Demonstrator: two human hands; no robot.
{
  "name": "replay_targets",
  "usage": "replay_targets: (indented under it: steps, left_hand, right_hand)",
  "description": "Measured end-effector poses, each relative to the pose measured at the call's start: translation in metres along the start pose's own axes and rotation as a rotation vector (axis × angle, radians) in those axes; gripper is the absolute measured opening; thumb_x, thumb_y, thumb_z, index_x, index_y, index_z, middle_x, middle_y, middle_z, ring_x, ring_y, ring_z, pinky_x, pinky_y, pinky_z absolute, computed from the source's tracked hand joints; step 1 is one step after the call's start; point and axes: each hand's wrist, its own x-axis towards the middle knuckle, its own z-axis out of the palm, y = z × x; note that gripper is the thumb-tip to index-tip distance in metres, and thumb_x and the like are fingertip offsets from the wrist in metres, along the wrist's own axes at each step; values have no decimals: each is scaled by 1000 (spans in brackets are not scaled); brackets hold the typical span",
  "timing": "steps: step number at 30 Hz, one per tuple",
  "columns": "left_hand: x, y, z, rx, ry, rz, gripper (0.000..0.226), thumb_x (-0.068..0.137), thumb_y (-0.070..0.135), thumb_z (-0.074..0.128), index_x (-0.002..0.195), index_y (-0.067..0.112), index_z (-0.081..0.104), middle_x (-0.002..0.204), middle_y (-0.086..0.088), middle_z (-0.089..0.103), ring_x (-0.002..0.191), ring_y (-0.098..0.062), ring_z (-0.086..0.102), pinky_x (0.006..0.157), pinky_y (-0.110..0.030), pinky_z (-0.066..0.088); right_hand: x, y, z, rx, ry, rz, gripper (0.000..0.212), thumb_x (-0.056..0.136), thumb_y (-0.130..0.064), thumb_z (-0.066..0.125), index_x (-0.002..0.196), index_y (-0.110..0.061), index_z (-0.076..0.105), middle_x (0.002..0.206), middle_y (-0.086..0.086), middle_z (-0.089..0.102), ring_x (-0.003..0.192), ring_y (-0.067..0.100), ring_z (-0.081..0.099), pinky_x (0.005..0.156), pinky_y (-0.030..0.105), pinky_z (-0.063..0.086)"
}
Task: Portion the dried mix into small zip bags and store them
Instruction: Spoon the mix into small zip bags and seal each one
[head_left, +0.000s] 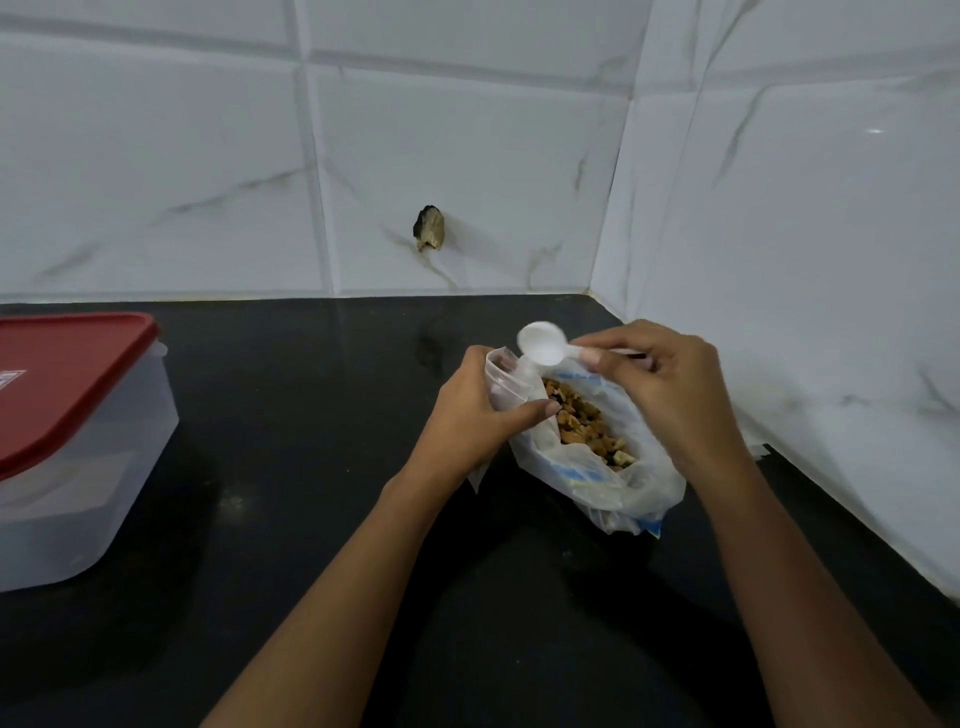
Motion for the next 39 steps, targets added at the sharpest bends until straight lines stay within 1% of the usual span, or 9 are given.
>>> replay_targets:
  steps: [2,4,8,13,22,25,32,35,39]
  left_hand:
    - [1,0,1,32,-18,-26,58,73,32,76,118,25,40,116,13,44,105,-4,45,77,-15,39]
    - [2,0,2,89,-39,-45,63,73,31,77,123,20,40,119,10,44,106,-5,43,83,-20,38]
    - [4,-1,2,160,-91,-93,59,73,27,77,120,20,42,121,4,47,105,-10,47,86,-26,44]
    - [6,-3,1,205,-105,-123,66,71,28,78,124,17,40,123,0,48,108,-15,49,91,-32,45]
    - [4,-1,4,281,-139,-115,64,77,30,73,127,13,37,131,-3,39,108,-14,45,92,-32,44]
    - [4,-1,5,261,-138,-117,65,77,29,74,129,13,37,131,-3,39,106,-12,43,89,-28,43]
    - [5,0,5,223,-132,-130,67,77,26,73,131,13,35,133,-4,38,107,-11,41,87,-25,39]
    - [5,0,6,226,-121,-127,67,77,25,73,131,12,35,133,-5,38,111,-15,43,87,-25,40]
    - [4,-2,6,204,-126,-114,64,78,25,73,129,12,36,132,-4,38,104,-11,41,84,-24,39]
  right_hand:
    - [1,3,-7,35,114,204,16,81,-9,65,82,-23,73,76,-7,69,75,10,63,76,27,51]
    - [3,7,-13,-153,156,276,16,83,-8,61,79,-18,73,72,-1,68,72,19,63,73,31,51]
    - [1,7,-11,-560,0,202,22,88,-8,52,92,-3,73,85,12,70,58,10,50,52,16,37]
    - [1,4,4,-807,-219,227,23,89,-10,49,99,-5,70,93,10,68,72,16,56,69,27,50]
    - [0,3,0,-538,-191,297,24,87,-5,51,93,-7,74,87,13,70,72,20,60,55,18,41]
    - [-1,2,7,-640,-207,275,26,89,-7,48,100,-8,72,92,13,68,64,14,51,57,20,41]
    - [2,-1,14,-852,-297,279,26,89,-9,49,109,-8,66,98,8,65,72,13,50,73,23,47]
    - [-1,-1,16,-745,-290,263,27,90,-8,48,105,-9,70,87,8,64,64,13,53,67,22,47]
    - [-3,2,11,-539,-218,310,22,89,-9,54,101,-8,72,97,12,70,85,21,62,70,22,42]
